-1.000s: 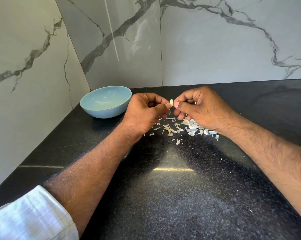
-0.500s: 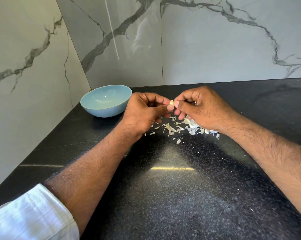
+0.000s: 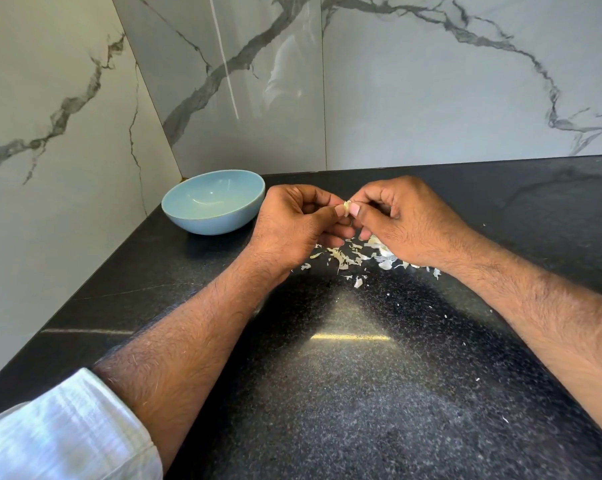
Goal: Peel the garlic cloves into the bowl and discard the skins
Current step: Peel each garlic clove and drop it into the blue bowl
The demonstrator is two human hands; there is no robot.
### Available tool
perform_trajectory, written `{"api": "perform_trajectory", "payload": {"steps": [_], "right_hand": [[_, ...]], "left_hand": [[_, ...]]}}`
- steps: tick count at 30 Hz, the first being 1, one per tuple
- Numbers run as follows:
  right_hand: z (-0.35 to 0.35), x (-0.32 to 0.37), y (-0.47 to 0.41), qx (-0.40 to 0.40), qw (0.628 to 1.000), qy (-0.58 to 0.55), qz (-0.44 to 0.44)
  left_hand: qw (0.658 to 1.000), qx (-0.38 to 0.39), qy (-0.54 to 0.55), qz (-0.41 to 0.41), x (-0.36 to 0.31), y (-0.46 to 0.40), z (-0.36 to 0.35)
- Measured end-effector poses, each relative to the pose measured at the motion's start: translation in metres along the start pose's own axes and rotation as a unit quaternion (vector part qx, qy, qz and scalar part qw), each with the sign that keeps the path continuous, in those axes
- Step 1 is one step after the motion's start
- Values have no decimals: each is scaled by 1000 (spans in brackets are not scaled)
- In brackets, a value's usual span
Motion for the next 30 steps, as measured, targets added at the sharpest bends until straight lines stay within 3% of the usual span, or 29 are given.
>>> {"api": "perform_trajectory", "payload": {"steps": [14,30], "right_hand": [[7,1,-1,-14,999,-44,-7],[8,2,-1,-24,999,-29,-5]], "left_hand": [[991,15,121,48,6,1,-3],[998,-17,60,-17,-2,1,-1]]}}
Point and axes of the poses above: each hand's wrist, its own y-axis away from the middle knuckle, its own z-axis out of the back of the hand, x = y × z, the point moved 8 cm from there along -y, towards the middle knuckle, and after that the axes turned 3 degrees about y, right-handed, at the moved point
